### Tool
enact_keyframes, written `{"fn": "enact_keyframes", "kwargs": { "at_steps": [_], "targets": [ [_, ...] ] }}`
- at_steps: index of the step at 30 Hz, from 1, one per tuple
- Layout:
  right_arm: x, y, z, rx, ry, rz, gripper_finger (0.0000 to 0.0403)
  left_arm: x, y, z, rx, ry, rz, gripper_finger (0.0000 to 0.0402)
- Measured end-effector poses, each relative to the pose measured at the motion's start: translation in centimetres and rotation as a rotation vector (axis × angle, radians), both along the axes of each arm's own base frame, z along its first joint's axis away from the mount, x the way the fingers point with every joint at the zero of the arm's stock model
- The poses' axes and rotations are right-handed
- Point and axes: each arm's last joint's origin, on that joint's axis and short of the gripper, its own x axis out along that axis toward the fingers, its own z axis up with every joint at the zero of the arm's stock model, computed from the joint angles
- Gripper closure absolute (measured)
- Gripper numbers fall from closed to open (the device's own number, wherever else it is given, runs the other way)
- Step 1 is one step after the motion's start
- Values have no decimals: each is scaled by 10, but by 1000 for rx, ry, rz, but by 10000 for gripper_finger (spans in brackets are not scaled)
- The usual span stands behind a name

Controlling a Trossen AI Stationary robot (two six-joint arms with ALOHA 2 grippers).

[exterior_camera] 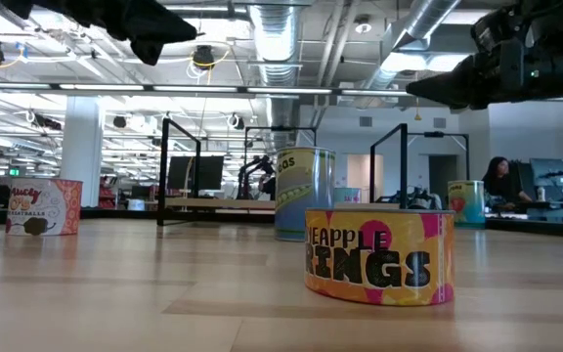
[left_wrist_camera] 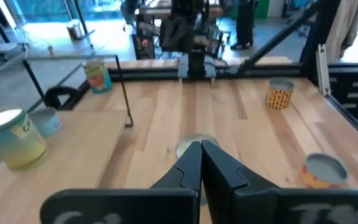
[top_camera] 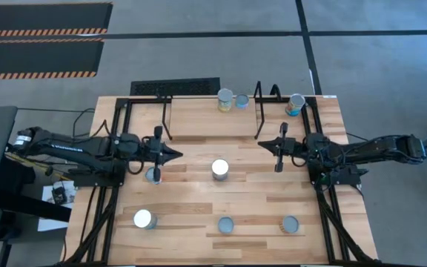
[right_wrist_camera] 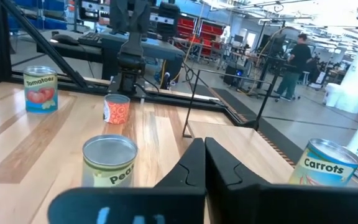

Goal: Pick and place cans onto a shelf
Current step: Put the canned meatballs on the shelf

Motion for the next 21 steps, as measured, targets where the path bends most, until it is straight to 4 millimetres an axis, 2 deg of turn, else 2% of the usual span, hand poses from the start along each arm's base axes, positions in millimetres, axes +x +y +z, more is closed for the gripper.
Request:
{"fn": "enact_keyframes", "kwargs": {
  "at_steps": [12,21],
  "targets": [
    [2,0,1,0,-17,0,389,18,-24,8,-13,153,2,401],
    [2,0,1,-8,-18,0,394,30,-46,14,-103,345,9,401]
  ]
}}
